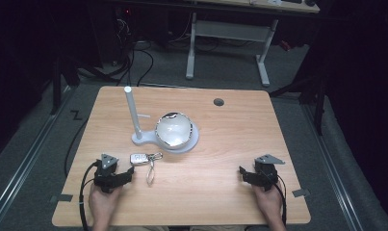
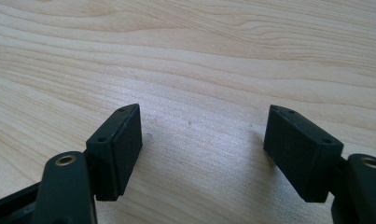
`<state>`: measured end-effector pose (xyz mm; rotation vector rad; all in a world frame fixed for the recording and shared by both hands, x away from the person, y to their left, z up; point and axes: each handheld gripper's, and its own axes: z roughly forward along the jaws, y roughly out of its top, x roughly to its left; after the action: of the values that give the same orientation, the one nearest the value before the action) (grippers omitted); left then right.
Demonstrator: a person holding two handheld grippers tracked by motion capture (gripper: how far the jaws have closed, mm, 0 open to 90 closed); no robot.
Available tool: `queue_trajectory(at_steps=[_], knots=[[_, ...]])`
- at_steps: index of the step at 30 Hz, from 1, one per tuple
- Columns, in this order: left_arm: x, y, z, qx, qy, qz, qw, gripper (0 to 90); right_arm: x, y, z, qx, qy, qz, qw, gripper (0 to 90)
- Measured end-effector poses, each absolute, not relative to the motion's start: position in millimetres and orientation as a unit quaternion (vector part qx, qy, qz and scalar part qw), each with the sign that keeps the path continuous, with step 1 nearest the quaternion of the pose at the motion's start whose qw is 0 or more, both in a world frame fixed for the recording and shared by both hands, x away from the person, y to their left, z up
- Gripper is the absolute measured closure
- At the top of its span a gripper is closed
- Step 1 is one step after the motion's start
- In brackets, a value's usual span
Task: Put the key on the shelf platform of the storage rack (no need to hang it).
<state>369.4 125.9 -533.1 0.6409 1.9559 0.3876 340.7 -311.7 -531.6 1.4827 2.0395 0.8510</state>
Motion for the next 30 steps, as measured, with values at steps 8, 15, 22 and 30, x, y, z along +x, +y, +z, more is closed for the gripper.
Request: queue_trajectory(at_steps=[8,15,22,30], knots=[[369.3,124.2,-534.0,0.268,0.806,0.166,0.5,28.8,340.7,-311.6,-531.6,0.539,0.746,0.311,0.238,28.2],[369.1,120.0,-536.6,0.276,0.803,0.18,0.497,27.6,340.7,-311.3,-531.6,0.54,0.745,0.311,0.238,28.2],[368.9,120.3,-536.3,0.274,0.804,0.179,0.496,28.2,340.5,-311.2,-531.6,0.538,0.747,0.312,0.237,28.2],[366.6,124.8,-533.6,0.273,0.805,0.163,0.5,28.9,340.4,-311.2,-531.6,0.537,0.747,0.312,0.237,28.2]])
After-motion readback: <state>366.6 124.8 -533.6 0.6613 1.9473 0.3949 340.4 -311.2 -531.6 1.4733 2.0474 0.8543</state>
